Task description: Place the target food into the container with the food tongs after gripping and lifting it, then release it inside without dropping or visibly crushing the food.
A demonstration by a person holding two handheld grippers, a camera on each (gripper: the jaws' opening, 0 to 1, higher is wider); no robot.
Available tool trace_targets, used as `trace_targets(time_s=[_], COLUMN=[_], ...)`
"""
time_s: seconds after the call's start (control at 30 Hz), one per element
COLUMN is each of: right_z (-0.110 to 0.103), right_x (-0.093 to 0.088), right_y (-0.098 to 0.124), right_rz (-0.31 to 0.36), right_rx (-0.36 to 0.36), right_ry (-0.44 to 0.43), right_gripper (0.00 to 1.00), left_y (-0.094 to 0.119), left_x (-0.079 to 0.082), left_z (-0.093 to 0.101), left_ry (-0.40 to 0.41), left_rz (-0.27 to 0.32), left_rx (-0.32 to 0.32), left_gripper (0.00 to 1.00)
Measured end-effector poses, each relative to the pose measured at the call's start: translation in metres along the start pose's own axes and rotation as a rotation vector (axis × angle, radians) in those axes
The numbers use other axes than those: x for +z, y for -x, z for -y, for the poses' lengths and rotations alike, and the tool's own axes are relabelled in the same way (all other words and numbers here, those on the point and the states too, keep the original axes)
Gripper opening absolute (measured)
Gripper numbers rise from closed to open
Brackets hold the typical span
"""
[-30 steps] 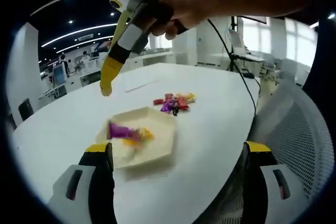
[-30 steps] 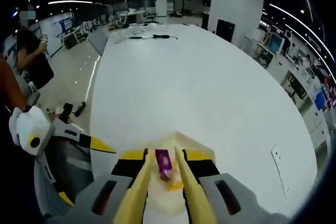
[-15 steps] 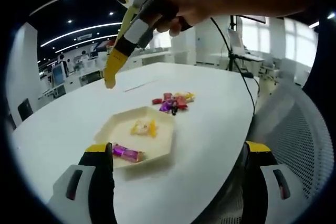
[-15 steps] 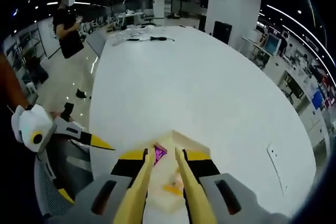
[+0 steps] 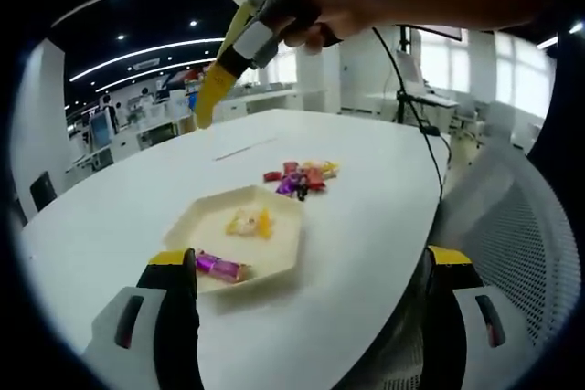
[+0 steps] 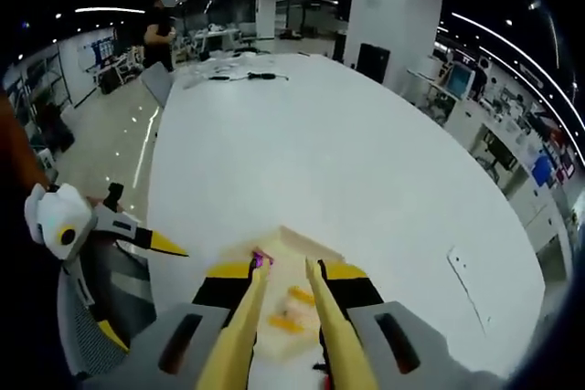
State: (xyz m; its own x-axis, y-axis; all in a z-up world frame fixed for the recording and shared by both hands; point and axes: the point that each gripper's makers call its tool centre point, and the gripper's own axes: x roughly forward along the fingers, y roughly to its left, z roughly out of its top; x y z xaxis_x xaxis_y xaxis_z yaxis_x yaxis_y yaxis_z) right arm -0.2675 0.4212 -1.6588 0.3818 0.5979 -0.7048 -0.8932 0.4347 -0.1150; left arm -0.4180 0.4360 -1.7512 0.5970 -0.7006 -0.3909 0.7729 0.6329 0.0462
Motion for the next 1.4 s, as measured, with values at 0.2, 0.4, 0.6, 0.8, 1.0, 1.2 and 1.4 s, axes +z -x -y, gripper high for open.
trace_targets(time_s=[0.2,0.4,0.6,0.8,1.0,1.2,1.4], right_z=[0.009,0.014,0.024,0.030,0.040,0.048,0.059], right_x=[-0.002,-0.004,-0.015,-0.027,-0.034,-0.043,-0.052], right_y=[0.012,0.022,0.029,0.033,0.038,0.048,0.062], right_rz=[0.021,0.048,0.051,0.046,0.048,0.043,0.034], right_rx=[-0.006,-0.011,-0.032,-0.046,-0.065,-0.067,-0.074], right_ry=[-0.001,0.042,0.022,0.014,0.004,0.008,0.005], right_gripper=[0.26,0.26,0.27,0.27,0.27,0.27,0.27], left_y=[0.000,-0.001,-0.001,-0.001,-0.001,0.000,0.000], left_x=[0.000,0.000,0.000,0.000,0.001,0.001,0.002], left_z=[0.001,0.001,0.002,0.000,-0.001,-0.004,-0.006], left_ry=[-0.016,-0.019,-0.010,-0.011,-0.012,-0.013,-0.008], left_rz=[-0.001,-0.003,-0.002,0.000,0.002,0.000,0.006], left_rx=[-0.003,-0.002,-0.006,0.001,0.007,0.022,0.032], left_gripper=[0.99,0.99,0.99,0.99,0.99,0.99,0.99])
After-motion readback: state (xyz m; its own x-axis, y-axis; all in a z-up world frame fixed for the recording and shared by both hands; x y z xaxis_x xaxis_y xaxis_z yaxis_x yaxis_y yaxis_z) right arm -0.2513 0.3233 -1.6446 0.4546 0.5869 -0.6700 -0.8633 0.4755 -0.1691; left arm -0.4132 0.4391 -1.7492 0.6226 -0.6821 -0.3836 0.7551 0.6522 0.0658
